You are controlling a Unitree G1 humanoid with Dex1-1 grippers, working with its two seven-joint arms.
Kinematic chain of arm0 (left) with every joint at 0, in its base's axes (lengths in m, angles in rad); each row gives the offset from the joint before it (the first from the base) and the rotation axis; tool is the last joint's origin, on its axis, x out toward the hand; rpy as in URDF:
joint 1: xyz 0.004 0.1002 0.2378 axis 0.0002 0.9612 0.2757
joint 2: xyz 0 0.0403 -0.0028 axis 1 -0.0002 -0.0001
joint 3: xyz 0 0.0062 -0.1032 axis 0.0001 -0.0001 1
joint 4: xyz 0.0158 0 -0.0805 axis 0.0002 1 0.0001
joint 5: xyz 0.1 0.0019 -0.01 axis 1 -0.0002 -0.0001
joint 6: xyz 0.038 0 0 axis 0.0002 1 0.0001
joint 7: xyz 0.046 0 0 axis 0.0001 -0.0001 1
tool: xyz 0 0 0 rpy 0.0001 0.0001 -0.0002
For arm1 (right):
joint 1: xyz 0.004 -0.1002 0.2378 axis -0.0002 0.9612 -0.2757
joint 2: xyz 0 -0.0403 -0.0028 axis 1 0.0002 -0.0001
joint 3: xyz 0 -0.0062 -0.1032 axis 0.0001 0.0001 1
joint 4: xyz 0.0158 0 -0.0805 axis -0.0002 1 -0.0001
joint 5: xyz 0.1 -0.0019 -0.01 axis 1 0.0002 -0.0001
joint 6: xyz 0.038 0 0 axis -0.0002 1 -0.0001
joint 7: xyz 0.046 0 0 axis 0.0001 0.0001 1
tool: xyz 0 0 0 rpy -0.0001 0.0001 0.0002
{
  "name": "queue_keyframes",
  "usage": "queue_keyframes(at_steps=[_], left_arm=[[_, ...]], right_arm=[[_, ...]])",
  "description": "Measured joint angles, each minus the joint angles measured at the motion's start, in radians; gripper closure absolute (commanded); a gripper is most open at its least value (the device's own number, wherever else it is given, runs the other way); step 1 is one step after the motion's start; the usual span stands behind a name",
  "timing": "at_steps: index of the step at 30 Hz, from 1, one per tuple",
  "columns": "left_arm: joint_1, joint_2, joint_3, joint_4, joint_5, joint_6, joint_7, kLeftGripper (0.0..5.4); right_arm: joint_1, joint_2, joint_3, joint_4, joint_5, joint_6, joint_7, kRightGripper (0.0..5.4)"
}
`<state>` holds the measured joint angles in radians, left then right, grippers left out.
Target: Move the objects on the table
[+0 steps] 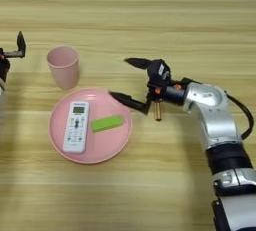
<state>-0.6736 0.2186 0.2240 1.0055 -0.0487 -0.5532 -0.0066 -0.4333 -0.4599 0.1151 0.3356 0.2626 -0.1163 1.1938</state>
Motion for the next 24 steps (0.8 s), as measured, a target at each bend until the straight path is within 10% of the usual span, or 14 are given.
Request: queue_keyframes(at_steps=[9, 24], left_arm=[[-0.001, -0.002, 0.000, 0.001, 0.000, -0.002, 0.002, 0.02], [-0.001, -0.011, -0.001, -0.014, 0.000, -0.012, 0.003, 0.02]], right_arm=[[-0.087, -0.058, 0.136, 0.005, -0.104, 0.066, 0.136, 0.00], [-0.227, 0.039, 0.310, 0.299, -0.300, 0.025, 0.163, 0.00]])
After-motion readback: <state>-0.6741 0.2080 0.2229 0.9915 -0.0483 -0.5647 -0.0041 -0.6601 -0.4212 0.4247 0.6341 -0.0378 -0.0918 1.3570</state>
